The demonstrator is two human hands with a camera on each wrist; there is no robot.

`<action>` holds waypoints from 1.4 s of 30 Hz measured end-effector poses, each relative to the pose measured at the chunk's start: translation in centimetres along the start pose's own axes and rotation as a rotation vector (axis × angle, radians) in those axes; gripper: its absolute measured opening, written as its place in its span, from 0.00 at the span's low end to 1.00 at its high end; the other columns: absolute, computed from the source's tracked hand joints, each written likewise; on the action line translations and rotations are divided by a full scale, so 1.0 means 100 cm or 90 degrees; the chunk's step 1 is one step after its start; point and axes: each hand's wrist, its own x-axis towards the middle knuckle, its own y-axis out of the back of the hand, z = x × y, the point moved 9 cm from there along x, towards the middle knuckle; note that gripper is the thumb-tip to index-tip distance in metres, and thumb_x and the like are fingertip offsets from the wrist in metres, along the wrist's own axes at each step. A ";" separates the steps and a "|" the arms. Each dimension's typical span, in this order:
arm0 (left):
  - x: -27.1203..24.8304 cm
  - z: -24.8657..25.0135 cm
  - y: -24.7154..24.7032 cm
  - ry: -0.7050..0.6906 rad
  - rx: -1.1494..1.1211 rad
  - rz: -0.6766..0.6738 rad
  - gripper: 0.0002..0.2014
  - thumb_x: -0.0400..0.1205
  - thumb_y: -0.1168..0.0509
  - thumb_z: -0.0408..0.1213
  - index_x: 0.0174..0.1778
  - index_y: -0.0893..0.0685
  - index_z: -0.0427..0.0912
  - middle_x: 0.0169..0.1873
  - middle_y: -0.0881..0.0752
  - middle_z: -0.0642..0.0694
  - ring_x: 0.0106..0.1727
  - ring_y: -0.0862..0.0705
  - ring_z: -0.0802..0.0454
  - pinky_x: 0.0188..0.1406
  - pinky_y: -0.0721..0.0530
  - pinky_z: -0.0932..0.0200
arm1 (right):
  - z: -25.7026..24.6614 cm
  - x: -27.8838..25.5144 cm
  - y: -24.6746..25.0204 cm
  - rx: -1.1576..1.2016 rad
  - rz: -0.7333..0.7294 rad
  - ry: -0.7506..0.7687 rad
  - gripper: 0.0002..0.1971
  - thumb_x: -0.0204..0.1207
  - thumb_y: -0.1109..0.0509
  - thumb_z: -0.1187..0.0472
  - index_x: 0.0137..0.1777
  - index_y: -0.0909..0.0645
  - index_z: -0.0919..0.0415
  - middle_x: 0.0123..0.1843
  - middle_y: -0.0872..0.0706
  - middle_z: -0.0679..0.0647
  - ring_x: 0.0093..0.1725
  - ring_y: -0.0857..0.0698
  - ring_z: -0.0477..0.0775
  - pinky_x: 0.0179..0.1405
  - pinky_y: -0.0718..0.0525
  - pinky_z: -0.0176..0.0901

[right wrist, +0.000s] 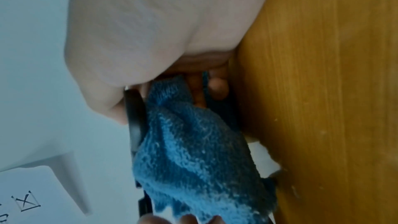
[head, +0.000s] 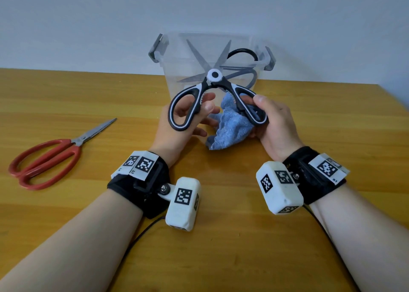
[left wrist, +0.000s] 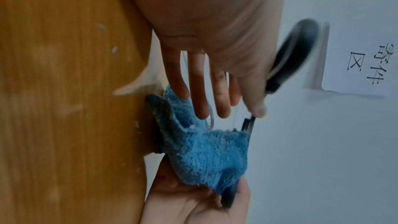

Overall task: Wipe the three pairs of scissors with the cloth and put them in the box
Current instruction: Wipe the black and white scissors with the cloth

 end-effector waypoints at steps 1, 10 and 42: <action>0.000 0.001 0.000 0.003 -0.003 -0.002 0.12 0.86 0.32 0.45 0.62 0.12 0.46 0.48 0.07 0.45 0.43 0.09 0.48 0.36 0.13 0.53 | -0.001 -0.001 -0.002 -0.009 -0.014 0.006 0.15 0.80 0.36 0.52 0.44 0.06 0.47 0.37 0.10 0.48 0.36 0.21 0.54 0.29 0.31 0.45; 0.001 -0.003 0.012 0.049 -0.100 0.121 0.14 0.93 0.43 0.47 0.58 0.12 0.48 0.41 0.09 0.50 0.41 0.09 0.48 0.28 0.17 0.59 | 0.001 -0.002 -0.010 -0.101 -0.093 0.071 0.15 0.71 0.26 0.54 0.45 0.09 0.67 0.38 0.14 0.58 0.34 0.21 0.56 0.26 0.26 0.40; 0.002 -0.009 0.005 0.063 -0.109 0.067 0.07 0.93 0.47 0.34 0.49 0.31 0.39 0.28 0.18 0.41 0.22 0.15 0.35 0.26 0.16 0.48 | -0.010 0.006 0.011 0.041 0.046 0.124 0.21 0.67 0.25 0.64 0.61 0.19 0.52 0.51 0.19 0.57 0.49 0.19 0.53 0.55 0.19 0.54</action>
